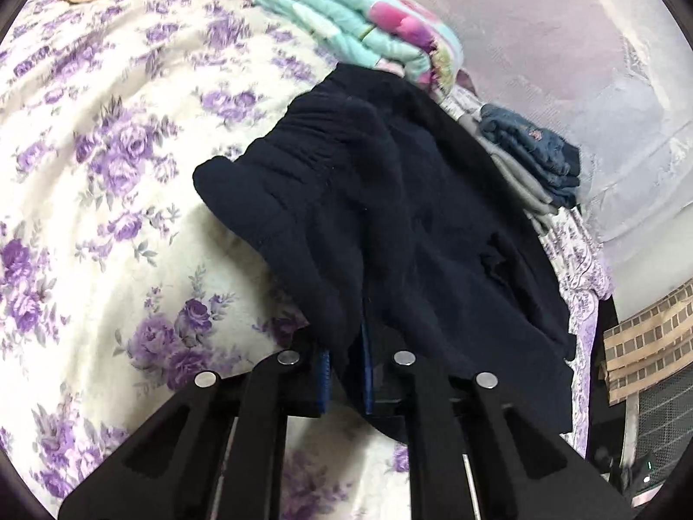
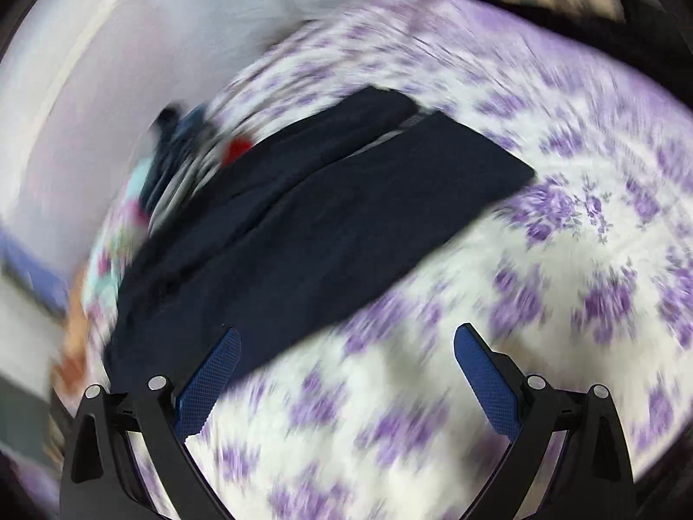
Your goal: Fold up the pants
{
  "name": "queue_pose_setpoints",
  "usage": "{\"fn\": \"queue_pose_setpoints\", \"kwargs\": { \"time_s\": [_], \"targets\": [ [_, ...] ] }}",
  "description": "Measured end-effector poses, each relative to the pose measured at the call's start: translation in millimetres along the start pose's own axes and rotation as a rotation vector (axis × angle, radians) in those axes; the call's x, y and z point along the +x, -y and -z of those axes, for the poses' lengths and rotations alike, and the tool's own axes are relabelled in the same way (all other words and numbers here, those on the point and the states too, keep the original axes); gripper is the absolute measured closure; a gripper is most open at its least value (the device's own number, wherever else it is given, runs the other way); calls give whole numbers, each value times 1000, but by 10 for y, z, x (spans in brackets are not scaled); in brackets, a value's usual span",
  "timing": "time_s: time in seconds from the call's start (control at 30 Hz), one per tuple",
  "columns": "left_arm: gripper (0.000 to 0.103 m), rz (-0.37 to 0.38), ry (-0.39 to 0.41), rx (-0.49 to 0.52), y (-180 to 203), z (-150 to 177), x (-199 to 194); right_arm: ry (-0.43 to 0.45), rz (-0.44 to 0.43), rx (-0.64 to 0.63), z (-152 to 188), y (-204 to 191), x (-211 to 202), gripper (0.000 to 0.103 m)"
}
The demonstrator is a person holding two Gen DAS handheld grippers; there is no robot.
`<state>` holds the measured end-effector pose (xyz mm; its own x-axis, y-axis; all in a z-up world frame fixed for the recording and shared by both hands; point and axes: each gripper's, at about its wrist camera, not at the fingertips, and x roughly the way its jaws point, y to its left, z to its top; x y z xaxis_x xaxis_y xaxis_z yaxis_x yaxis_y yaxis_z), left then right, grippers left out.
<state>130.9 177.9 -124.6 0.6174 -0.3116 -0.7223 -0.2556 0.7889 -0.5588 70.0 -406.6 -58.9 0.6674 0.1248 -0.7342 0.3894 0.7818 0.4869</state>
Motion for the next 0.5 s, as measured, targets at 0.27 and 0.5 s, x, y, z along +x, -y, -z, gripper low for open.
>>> {"fn": "queue_pose_setpoints", "kwargs": {
  "time_s": [0.27,0.5],
  "targets": [
    [93,-11,-25,16,2,-65,163,-74,-89,262,-588,587,842,4],
    [94,-28,19,24,55,-17,-8,19,-77,258,-592,490,727,99]
  ]
}}
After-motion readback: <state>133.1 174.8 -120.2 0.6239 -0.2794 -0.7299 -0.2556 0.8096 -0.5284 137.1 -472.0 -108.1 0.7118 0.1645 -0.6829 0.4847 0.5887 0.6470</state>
